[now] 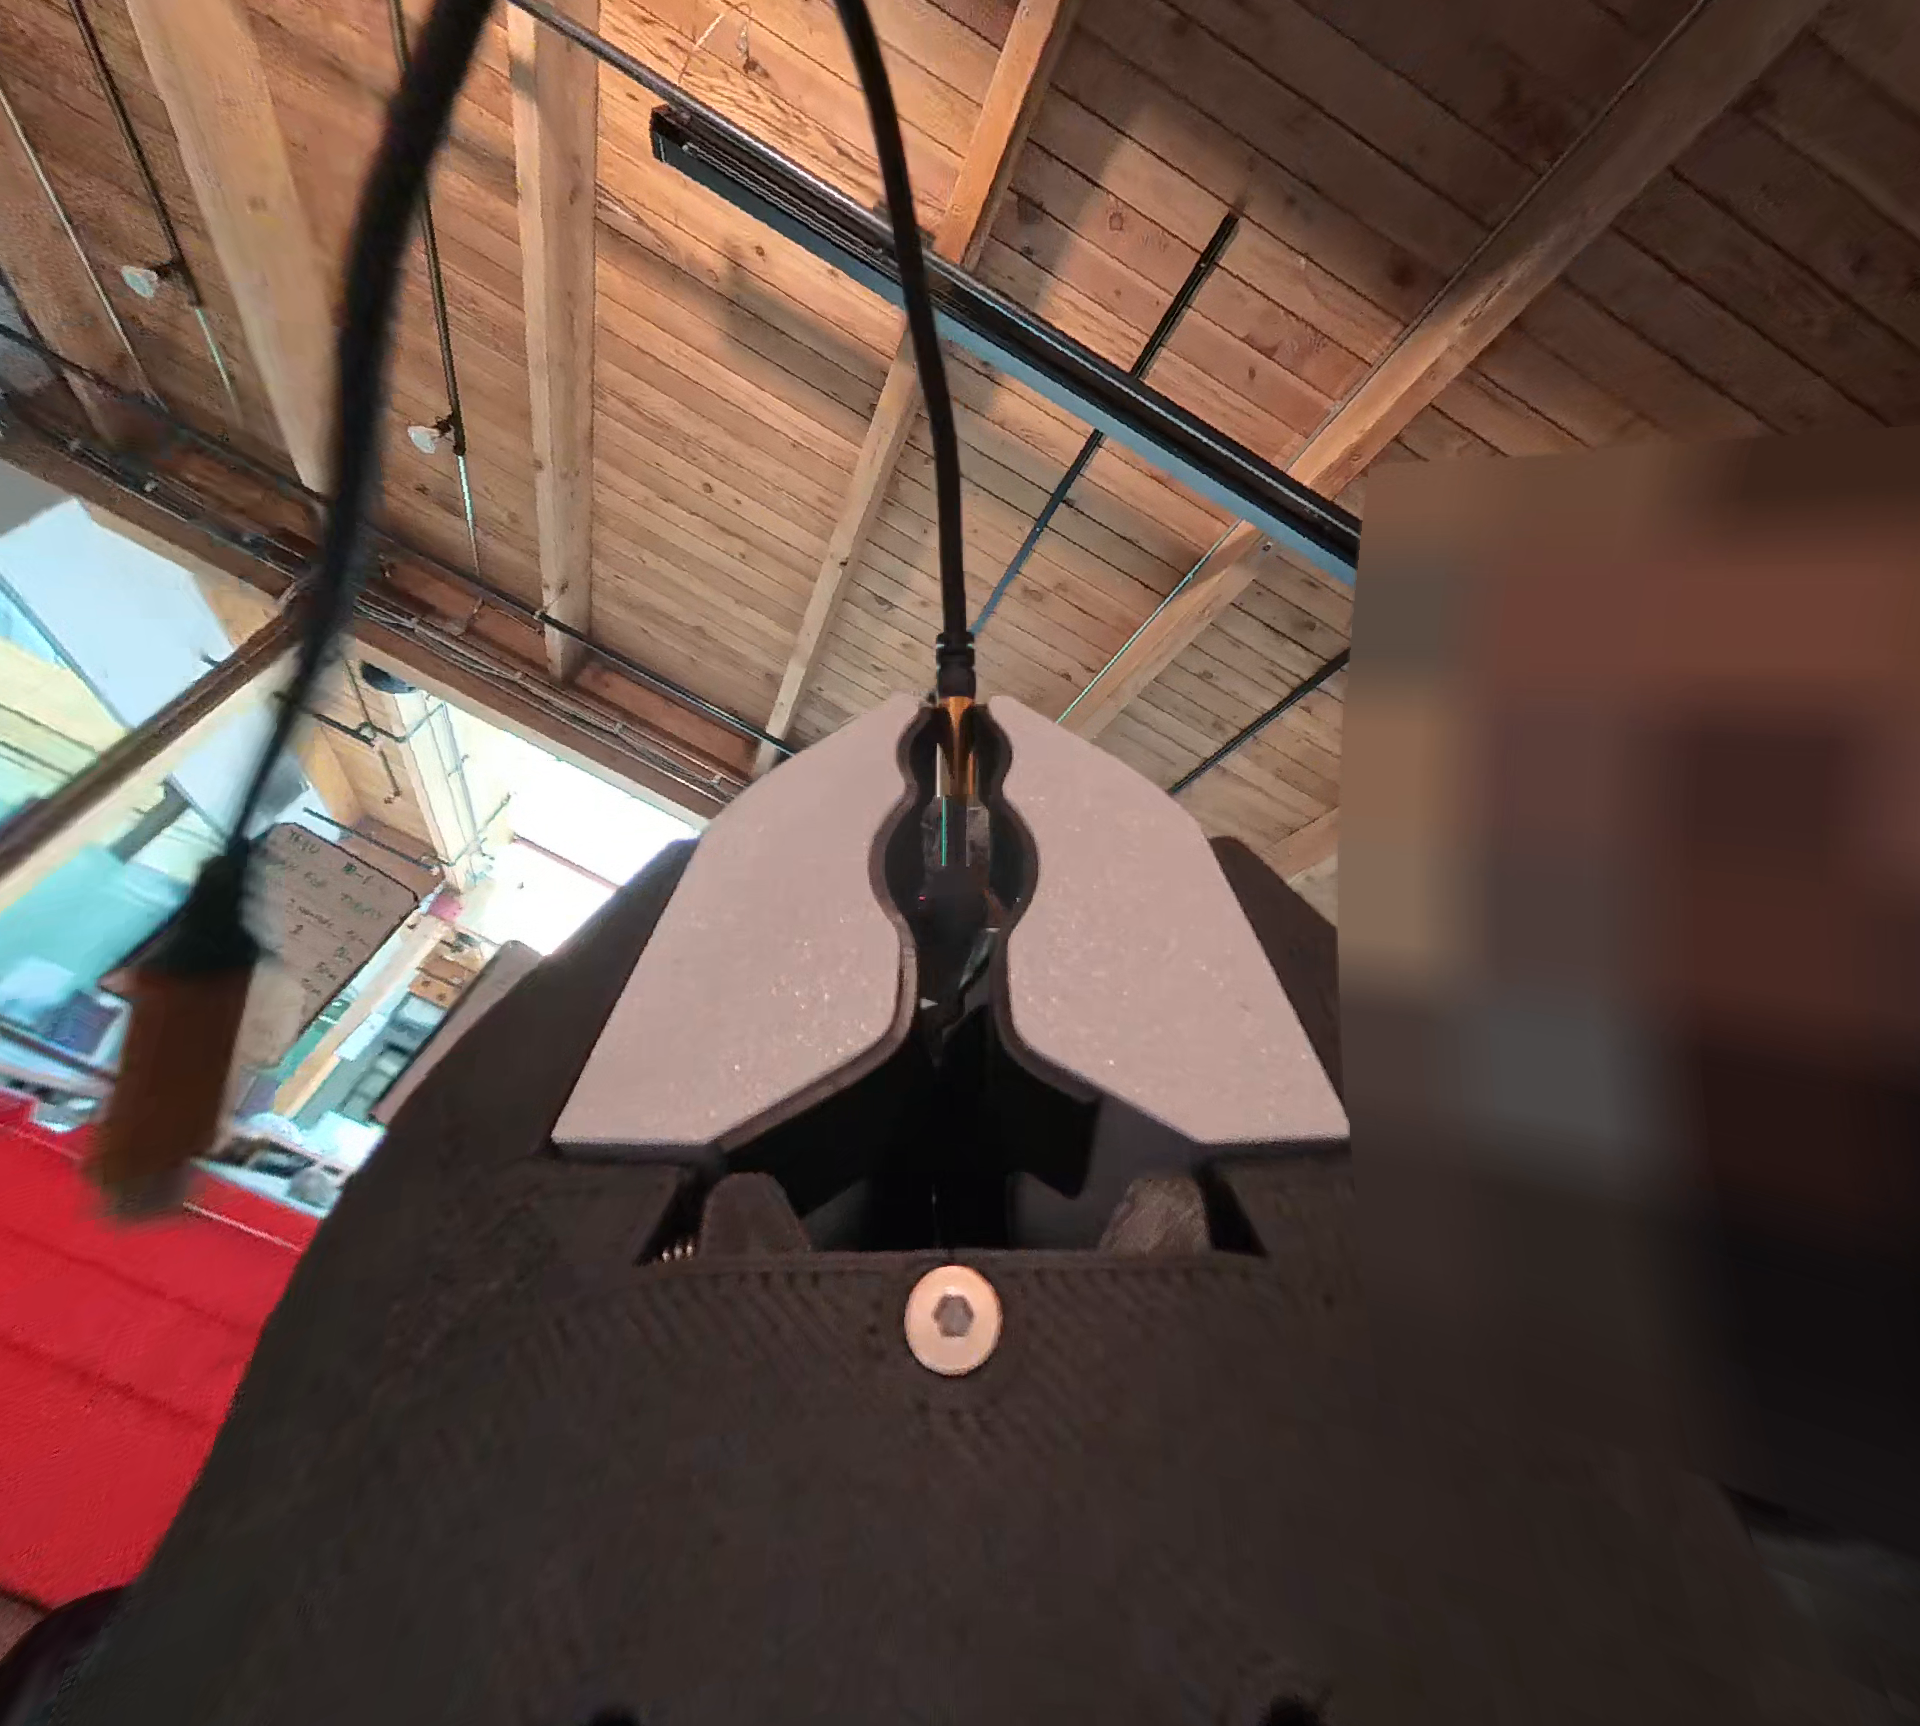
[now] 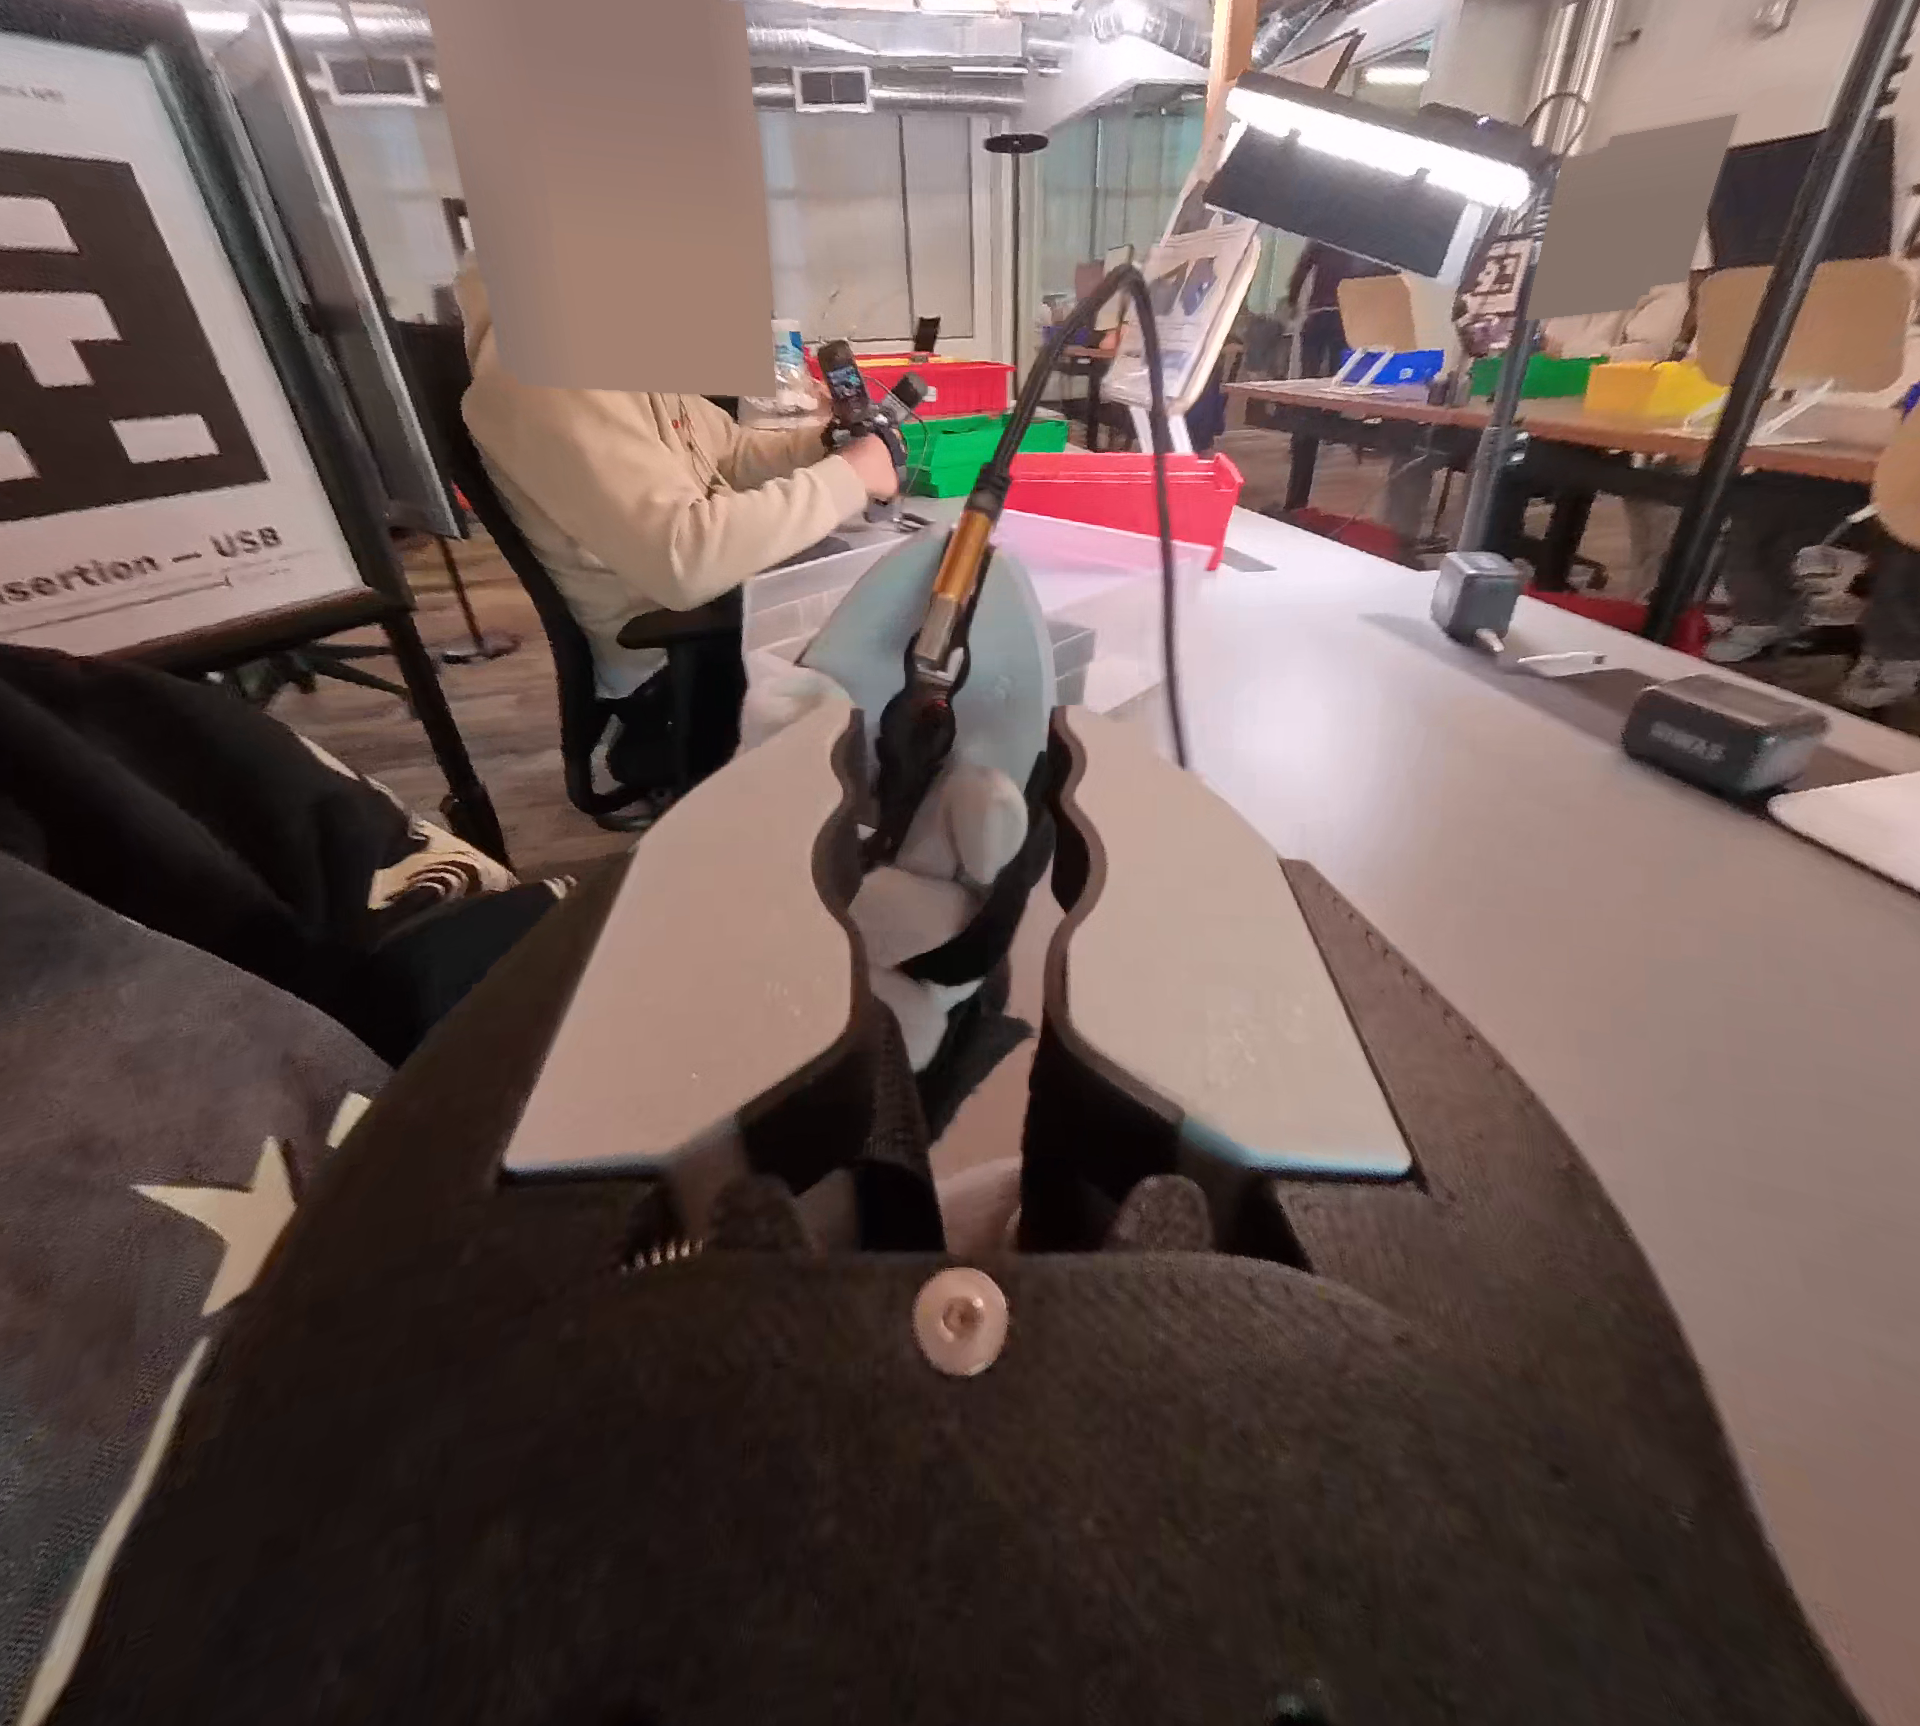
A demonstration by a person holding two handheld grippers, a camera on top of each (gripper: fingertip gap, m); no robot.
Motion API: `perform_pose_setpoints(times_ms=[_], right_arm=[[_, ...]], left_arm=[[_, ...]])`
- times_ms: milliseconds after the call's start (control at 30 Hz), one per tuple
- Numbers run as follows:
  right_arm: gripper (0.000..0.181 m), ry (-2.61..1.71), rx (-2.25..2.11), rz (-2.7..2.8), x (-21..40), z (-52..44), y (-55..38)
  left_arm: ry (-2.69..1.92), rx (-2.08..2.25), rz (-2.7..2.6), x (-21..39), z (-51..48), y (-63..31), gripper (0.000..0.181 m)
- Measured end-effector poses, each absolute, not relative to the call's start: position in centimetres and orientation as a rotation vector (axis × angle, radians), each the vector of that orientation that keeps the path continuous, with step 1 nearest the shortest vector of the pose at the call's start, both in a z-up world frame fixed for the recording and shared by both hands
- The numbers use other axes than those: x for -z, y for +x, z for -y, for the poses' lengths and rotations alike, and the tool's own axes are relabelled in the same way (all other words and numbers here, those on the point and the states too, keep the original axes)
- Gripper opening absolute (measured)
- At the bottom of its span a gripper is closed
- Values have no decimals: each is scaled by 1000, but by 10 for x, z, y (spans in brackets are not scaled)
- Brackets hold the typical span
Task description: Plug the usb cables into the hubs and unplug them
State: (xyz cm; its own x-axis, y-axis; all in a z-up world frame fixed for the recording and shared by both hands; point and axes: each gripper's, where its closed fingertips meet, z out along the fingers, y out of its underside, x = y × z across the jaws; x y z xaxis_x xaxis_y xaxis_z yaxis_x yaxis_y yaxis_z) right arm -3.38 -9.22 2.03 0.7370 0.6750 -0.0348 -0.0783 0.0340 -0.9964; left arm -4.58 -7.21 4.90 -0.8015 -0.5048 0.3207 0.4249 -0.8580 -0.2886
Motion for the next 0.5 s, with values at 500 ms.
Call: perform_pose_setpoints(times_ms=[500], right_arm=[[4,-1296,-839,597,-35,112,-40]], left_arm=[[-430,2370,-652,-49,113,-41,15]])
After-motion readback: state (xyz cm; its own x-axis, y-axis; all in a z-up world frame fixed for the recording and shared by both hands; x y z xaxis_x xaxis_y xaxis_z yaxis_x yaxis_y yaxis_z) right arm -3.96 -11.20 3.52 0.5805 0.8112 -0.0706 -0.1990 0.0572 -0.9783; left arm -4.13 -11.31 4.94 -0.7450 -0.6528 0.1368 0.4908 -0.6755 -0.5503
